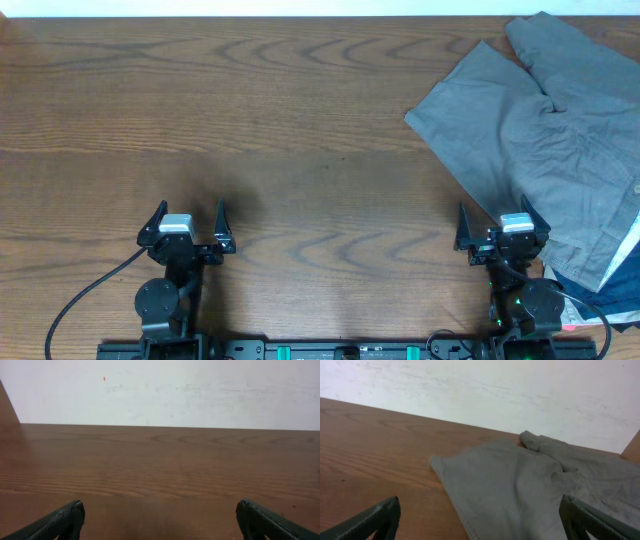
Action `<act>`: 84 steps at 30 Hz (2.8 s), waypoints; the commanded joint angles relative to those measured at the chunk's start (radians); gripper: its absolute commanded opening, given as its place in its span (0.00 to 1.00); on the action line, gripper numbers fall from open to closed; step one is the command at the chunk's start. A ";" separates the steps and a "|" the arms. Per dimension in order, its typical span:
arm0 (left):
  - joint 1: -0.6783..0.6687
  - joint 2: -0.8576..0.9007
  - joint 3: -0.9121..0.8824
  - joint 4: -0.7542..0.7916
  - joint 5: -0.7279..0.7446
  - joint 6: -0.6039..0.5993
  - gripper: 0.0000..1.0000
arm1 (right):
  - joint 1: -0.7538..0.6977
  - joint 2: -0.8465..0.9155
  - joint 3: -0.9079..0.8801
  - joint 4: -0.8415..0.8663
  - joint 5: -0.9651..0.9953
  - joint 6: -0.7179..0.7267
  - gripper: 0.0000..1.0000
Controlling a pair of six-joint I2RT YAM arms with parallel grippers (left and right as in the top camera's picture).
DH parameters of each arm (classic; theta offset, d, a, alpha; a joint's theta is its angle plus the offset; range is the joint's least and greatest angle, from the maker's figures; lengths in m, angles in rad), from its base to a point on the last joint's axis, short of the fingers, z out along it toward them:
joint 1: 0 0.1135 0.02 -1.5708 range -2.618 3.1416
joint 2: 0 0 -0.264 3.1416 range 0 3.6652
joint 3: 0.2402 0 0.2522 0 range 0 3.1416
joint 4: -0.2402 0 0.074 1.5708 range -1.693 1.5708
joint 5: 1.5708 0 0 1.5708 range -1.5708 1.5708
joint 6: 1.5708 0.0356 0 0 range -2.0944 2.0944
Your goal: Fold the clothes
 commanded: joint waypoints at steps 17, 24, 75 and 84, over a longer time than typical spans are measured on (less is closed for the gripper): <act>-0.004 -0.005 -0.015 -0.036 0.013 0.006 0.98 | 0.013 -0.006 -0.002 -0.005 0.003 -0.014 0.99; -0.004 -0.005 -0.015 -0.036 0.013 0.006 0.98 | 0.013 -0.006 -0.002 -0.005 0.003 -0.014 0.99; -0.004 0.353 0.246 -0.057 0.048 -0.198 0.98 | 0.012 0.277 0.132 -0.050 0.083 0.124 0.99; -0.004 0.704 0.533 -0.339 0.085 -0.197 0.98 | 0.012 0.681 0.406 -0.163 0.082 0.123 0.99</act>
